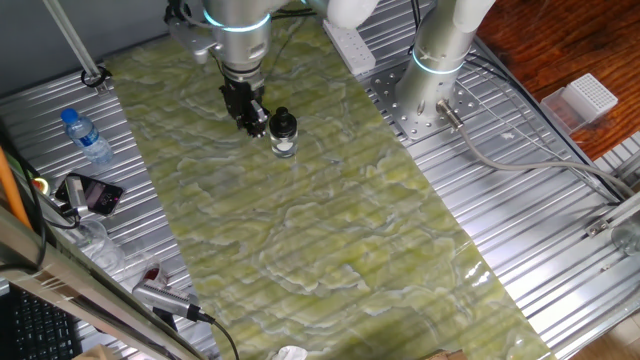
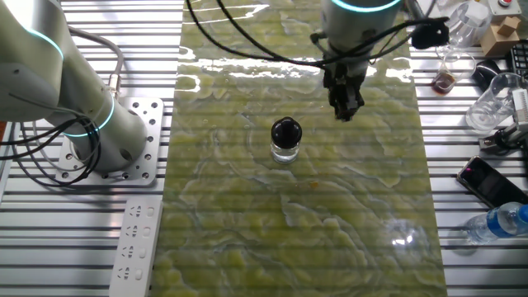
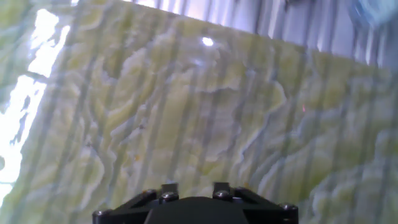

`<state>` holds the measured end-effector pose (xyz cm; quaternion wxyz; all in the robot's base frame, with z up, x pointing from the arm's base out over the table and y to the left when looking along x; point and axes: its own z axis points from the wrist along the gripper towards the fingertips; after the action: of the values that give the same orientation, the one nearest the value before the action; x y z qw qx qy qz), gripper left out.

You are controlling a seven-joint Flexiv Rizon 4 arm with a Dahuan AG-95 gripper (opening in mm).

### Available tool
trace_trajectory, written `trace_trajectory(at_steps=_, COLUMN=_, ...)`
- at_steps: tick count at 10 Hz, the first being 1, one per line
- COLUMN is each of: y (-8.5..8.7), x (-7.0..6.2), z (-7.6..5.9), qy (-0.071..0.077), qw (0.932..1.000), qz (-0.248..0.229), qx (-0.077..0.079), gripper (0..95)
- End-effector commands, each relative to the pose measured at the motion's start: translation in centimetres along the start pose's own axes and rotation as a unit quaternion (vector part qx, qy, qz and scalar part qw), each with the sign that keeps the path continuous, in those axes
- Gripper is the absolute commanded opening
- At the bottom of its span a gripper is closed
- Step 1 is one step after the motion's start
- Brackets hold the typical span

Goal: Unscrew the lid from the jar

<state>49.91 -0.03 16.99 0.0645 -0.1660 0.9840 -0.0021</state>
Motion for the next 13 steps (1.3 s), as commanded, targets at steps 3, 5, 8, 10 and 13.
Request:
trace_trajectory(at_steps=3, y=0.01, x=-0.11, z=0.02, qy=-0.017, qw=0.9986, qz=-0.049, qx=0.005, gripper=0.0)
trace_trajectory(at_steps=5, y=0.02, x=-0.10, z=0.06, qy=-0.017, qw=0.9984, qz=-0.053, qx=0.006, gripper=0.0)
trace_trajectory(at_steps=8, y=0.05, x=0.00, z=0.10, qy=-0.019, qw=0.9938, qz=-0.109, qx=0.006, gripper=0.0)
trace_trajectory(at_steps=10, y=0.09, x=0.13, z=0.19, qy=-0.021, qw=0.9904, qz=-0.136, qx=0.008, gripper=0.0)
trace_trajectory(at_steps=13, y=0.13, x=0.23, z=0.12, qy=-0.015, qw=0.9920, qz=-0.125, qx=0.006, gripper=0.0)
